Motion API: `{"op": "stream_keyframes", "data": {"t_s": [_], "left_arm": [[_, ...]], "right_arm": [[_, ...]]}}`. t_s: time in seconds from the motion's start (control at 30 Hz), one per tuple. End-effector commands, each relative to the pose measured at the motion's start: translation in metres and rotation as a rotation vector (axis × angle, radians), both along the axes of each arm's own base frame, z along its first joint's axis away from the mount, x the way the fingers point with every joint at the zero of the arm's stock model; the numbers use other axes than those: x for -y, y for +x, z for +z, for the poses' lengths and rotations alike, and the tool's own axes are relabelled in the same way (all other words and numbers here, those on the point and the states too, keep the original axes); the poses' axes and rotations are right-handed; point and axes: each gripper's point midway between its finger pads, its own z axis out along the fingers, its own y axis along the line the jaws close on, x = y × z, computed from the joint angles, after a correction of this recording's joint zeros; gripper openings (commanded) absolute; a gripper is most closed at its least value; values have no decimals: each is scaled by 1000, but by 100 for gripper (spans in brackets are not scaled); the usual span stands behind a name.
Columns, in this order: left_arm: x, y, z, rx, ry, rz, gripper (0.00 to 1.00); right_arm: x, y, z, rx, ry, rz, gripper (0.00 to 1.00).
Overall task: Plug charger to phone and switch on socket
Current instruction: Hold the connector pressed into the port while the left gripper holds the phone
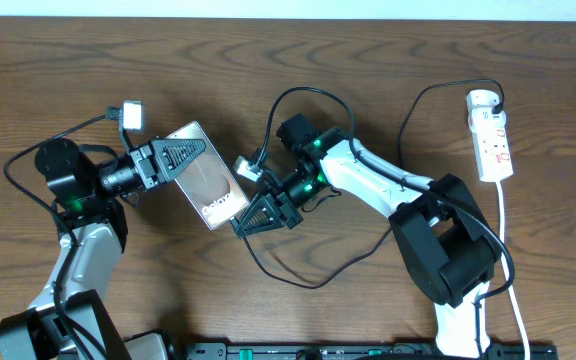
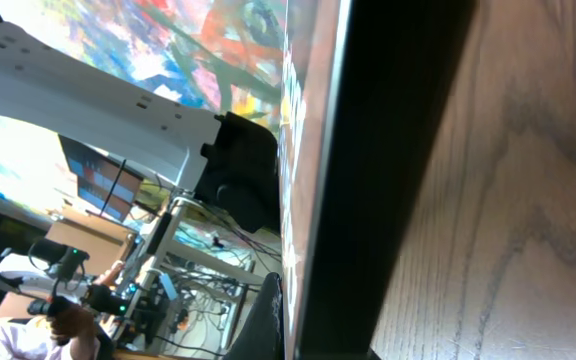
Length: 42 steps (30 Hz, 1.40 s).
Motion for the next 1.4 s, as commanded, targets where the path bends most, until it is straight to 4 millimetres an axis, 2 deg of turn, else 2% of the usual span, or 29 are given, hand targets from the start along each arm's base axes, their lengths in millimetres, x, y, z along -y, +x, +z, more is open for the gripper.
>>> {"op": "stream_keyframes", "data": {"t_s": [0.0, 1.37], "left_arm": [[8, -9, -1, 13, 3, -61, 7], [9, -11, -5, 14, 4, -61, 7]], "right_arm": [[-4, 3, 12, -47, 57, 5, 1], [-1, 13, 13, -43, 61, -16, 1]]}}
